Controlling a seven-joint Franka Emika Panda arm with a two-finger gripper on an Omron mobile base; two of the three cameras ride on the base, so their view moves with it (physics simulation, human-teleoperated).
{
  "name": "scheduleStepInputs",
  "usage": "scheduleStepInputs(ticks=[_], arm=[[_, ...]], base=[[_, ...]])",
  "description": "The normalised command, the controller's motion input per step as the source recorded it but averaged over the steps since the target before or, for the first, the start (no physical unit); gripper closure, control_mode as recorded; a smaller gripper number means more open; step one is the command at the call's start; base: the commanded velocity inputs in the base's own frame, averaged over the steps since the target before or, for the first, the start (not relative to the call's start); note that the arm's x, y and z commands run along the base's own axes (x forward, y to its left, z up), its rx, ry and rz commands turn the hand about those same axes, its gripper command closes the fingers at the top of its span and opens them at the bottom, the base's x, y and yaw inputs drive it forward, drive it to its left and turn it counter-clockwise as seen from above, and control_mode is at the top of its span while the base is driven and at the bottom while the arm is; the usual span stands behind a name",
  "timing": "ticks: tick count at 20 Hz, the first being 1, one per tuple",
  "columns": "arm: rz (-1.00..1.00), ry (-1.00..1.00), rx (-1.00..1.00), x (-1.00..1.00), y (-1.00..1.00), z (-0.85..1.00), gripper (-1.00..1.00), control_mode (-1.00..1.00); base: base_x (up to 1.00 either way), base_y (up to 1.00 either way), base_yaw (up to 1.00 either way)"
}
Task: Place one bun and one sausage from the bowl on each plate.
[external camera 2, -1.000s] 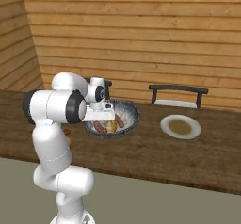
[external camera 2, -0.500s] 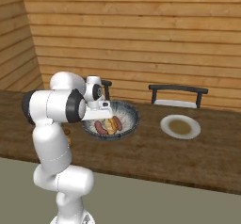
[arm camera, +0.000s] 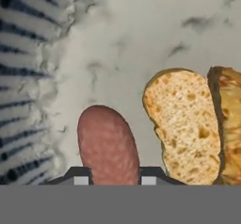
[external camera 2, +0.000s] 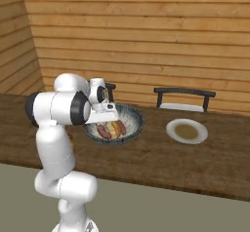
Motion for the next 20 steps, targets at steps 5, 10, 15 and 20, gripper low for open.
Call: scheduleStepInputs(ticks=[5, 10, 15, 20], arm=[[0.00, -0.05, -0.21, 0.39, 0.53, -1.00, 1.00, -1.00], [0.02, -0.08, -0.01, -0.34, 0.01, 0.19, 1.00, -1.00], [0.00, -0.05, 0.00, -0.69, -0.06, 0.56, 1.00, -1.00], [-0.01, -0.10, 0.00, -0.52, -0.03, 0.72, 1.00, -1.00]], base=[[0.00, 0.00, 0.00], [0.00, 0.00, 0.00], [0.00, 0.00, 0.00], [0.00, 0.00, 0.00]])
